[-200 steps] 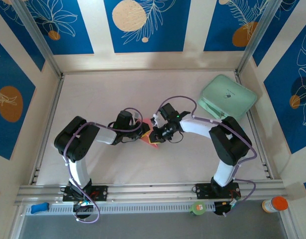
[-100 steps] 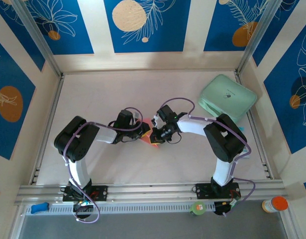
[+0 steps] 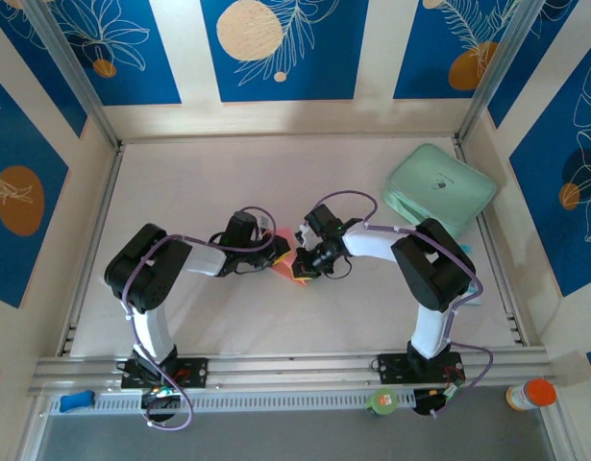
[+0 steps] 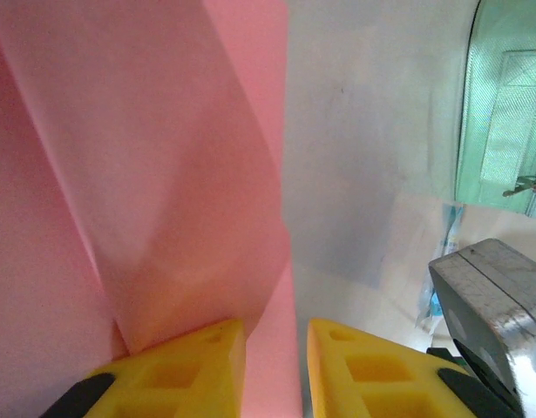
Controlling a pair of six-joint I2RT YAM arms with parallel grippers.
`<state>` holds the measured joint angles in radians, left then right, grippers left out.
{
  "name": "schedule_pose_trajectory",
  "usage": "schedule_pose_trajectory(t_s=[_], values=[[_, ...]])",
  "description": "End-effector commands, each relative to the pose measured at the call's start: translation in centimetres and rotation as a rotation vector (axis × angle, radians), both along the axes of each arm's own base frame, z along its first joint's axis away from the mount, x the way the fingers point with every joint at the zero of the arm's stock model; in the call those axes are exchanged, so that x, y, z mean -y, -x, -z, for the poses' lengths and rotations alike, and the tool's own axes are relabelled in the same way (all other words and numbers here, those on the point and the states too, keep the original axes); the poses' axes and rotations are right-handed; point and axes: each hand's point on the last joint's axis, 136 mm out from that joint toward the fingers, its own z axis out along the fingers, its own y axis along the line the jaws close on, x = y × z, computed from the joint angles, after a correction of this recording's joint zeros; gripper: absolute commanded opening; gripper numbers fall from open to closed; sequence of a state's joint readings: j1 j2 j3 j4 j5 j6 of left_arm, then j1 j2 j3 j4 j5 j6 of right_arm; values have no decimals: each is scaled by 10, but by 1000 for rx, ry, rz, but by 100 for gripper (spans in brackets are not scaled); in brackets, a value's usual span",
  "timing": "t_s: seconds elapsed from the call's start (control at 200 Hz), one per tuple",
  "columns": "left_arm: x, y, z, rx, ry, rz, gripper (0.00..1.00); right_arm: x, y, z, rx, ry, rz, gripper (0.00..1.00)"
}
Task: Fold a paper plane with a square sheet of paper (pick it up from the middle)
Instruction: Fourth fold the wing at the center of the table.
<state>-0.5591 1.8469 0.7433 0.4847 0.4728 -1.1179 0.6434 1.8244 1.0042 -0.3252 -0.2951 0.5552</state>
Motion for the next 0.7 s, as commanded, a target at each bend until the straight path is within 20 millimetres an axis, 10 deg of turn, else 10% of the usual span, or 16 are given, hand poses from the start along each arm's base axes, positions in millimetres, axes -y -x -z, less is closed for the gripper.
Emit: schedule_pose_trajectory(t_s=[0.0,0.695], values=[[-23,19,43,-113,-152,-29,27,8,6,11,-39,28,13,4],[-28,23,51,-146,-175,-46,27,9,20,19,-104,10,-23,4]])
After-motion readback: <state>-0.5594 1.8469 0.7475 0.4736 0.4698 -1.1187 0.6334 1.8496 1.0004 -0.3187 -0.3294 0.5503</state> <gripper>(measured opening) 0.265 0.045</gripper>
